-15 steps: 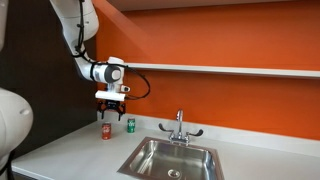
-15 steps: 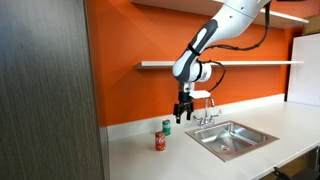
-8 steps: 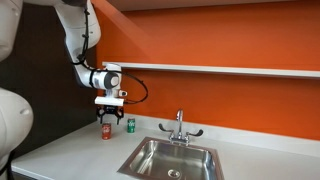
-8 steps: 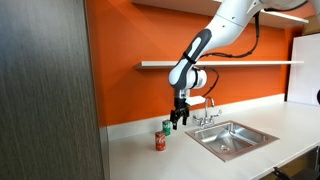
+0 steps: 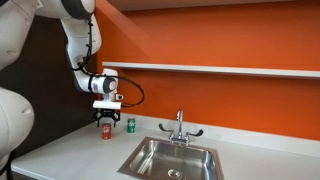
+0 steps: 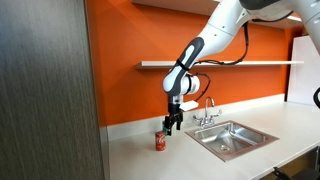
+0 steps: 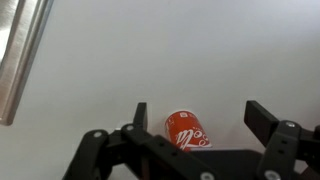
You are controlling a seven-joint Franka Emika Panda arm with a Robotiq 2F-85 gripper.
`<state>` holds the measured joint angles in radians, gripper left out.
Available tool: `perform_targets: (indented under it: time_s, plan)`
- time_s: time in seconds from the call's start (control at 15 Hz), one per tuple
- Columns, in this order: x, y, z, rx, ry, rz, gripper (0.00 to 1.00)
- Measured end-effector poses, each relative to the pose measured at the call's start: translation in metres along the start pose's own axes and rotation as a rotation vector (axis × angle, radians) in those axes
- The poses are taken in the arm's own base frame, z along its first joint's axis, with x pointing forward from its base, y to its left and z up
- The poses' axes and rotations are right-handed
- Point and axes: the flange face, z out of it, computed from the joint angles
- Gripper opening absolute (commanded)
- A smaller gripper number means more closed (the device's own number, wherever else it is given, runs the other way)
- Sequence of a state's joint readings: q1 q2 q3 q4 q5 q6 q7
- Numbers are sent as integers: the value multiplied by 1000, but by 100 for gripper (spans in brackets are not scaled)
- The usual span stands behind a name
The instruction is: Put the orange can inside the sink
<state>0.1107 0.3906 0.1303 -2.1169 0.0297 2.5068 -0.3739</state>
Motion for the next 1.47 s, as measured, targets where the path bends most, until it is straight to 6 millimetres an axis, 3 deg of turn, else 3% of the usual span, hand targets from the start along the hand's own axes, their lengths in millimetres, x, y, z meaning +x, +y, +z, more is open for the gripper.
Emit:
perform_targets:
  time_s: [0.8,1.47]
  plan:
    - [39,-4,21,3,15,-45,100]
    - [59,-8,33,3,24,-67,100]
